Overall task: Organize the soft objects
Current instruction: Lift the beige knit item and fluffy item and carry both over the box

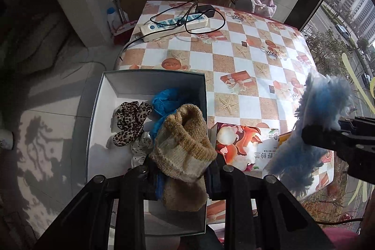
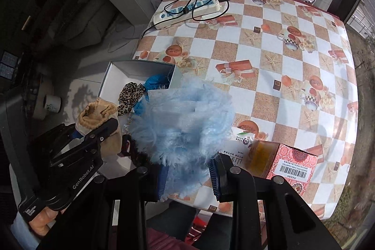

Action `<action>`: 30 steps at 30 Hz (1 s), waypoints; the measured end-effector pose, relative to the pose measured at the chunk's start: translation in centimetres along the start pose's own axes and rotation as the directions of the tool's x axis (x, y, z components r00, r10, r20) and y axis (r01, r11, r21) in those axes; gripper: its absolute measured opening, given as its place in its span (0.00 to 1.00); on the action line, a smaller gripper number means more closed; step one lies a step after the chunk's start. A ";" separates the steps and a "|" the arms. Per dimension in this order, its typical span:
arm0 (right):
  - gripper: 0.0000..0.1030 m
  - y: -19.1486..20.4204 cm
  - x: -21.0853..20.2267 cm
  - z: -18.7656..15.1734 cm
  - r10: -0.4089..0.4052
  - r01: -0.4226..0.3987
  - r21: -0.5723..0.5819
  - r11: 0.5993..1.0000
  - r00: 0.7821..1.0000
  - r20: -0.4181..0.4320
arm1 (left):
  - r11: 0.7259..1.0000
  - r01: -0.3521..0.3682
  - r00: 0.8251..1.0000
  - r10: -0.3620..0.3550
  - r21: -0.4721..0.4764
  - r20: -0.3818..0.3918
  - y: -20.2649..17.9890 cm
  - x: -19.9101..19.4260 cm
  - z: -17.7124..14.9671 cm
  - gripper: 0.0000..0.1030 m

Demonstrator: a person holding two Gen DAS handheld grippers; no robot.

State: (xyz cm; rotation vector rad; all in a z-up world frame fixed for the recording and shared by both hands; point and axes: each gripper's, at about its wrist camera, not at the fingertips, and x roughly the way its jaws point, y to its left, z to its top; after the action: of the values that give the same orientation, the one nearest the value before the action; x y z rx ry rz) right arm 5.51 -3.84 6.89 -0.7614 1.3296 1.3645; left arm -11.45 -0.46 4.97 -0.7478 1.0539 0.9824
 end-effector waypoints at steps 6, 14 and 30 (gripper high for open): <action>0.31 2.6 0.9 0.5 0.003 -0.005 -0.068 0.998 1.000 -0.023 | 0.998 -0.015 1.000 0.015 -0.063 0.003 2.4 -0.3 -0.8 0.29; 0.31 5.3 2.1 1.2 -0.001 -0.007 -0.144 0.990 0.999 -0.052 | 0.991 -0.032 0.999 0.033 -0.133 -0.001 5.0 -0.3 -1.6 0.29; 0.31 10.3 4.9 2.3 -0.010 -0.019 -0.282 0.959 0.995 -0.101 | 0.972 -0.061 0.998 0.052 -0.229 -0.047 8.7 0.4 -3.6 0.29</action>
State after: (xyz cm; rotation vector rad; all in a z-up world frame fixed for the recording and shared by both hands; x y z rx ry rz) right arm -4.94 1.05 5.85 -1.0328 1.2274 1.5576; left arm -20.61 -0.09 2.98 -0.9348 1.0117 1.1557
